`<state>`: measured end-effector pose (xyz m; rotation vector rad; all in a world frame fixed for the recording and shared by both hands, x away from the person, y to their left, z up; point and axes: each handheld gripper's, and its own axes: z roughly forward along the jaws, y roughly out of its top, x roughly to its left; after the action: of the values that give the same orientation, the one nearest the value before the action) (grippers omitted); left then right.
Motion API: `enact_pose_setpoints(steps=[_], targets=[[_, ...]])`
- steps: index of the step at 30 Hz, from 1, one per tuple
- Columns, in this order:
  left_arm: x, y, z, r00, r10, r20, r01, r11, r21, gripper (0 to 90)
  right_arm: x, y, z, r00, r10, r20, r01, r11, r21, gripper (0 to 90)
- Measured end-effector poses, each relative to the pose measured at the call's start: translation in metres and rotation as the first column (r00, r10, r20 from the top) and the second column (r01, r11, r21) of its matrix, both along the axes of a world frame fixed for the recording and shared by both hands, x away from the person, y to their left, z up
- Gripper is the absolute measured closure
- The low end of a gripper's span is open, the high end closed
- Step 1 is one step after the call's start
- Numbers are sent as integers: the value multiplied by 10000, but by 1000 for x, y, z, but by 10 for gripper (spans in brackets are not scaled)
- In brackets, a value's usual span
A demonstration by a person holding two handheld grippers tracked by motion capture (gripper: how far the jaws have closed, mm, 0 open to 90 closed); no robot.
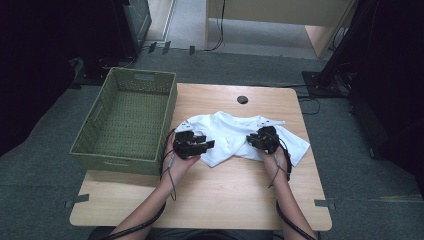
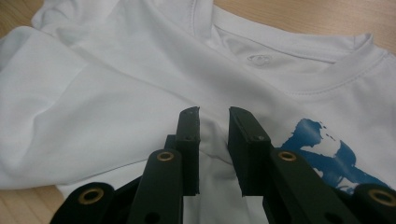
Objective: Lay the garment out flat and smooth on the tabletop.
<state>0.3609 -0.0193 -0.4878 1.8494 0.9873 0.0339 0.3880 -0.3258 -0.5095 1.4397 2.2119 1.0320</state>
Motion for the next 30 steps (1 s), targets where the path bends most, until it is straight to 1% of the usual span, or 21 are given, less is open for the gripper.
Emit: enact_pose_setpoints(steps=[1,4,6,7,8,9,15,17,19,21,23,25,26,28,30], targets=[[-3,-3,-5,9999,-121,-58,122,9999,58,510,-5,0,2,10000,-4,63,4,10000,-4,734],[-7,-6,-13,9993,-360,-133,362,9993,128,497,-13,-1,5,9998,-10,200,8,10000,83,716],[-10,-9,-18,9988,-483,-71,484,9986,195,486,-20,0,6,9995,-77,304,66,9993,373,694],[-10,-9,-18,9988,-483,-71,484,9986,195,482,-20,0,6,9995,-77,304,66,9993,373,694],[-12,-11,-22,9981,-587,-184,592,9979,274,478,-26,2,5,9994,-14,345,2,9994,332,682],[-13,-12,-24,9979,-614,-202,620,9976,293,474,-28,2,5,9994,-1,357,-11,9995,315,681],[-22,-18,-34,9953,-954,-166,963,9935,602,461,-40,9,3,9993,229,291,-238,9993,285,669],[-23,-20,-38,9944,-1050,-139,1058,9915,752,460,-42,12,0,9992,322,257,-325,9994,91,668],[-23,-21,-41,9938,-1092,-225,1106,9910,753,458,-43,15,-4,9992,366,132,-367,9993,42,669],[-24,-22,-43,9937,-1118,-107,1123,9898,875,465,-44,17,-8,9993,362,117,-361,9993,-19,688],[-24,-22,-43,9931,-1170,-3,1164,9873,1081,507,-44,19,-10,9991,381,175,-379,9992,-125,707],[-22,-22,-43,9938,-1108,30,1096,9866,1211,579,-45,19,-11,9990,377,226,-372,9991,-221,727],[-22,-21,-43,9951,-993,12,984,9874,1239,623,-45,20,-11,9990,363,247,-356,9990,-268,745],[-21,-21,-43,9964,-845,40,831,9865,1410,704,-47,21,-11,9987,362,362,-346,9984,-438,789],[-22,-22,-42,9970,-724,263,667,9825,1741,788,-48,22,-12,9982,323,502,-292,9977,-607,849]])
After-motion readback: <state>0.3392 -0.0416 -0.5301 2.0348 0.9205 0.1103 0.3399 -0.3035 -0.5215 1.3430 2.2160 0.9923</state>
